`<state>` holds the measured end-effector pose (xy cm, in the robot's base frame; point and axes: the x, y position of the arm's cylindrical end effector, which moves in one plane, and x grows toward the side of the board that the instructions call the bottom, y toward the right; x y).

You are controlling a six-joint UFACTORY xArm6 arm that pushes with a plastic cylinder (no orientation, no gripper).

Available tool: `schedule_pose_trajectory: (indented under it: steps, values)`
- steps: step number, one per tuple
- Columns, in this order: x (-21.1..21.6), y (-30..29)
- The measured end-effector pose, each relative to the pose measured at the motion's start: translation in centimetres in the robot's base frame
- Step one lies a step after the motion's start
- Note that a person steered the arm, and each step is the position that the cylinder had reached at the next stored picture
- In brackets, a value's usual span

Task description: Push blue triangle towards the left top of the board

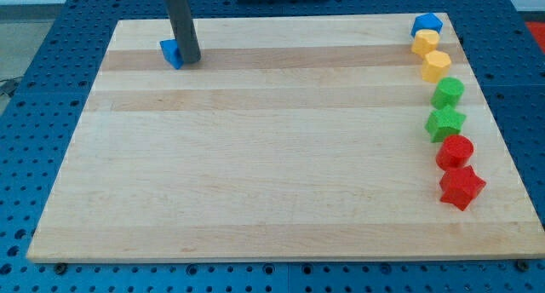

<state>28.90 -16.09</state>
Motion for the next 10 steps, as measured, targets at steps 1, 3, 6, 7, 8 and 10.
schedule_pose_trajectory:
  steps: [1, 3, 6, 7, 8, 10]
  values:
    - [-0.5, -1.0]
    - [-1.3, -2.9]
    - [-2.6, -3.5]
    - [3.6, 4.2]
    - [7.8, 9.0]
    - [11.8, 14.9]
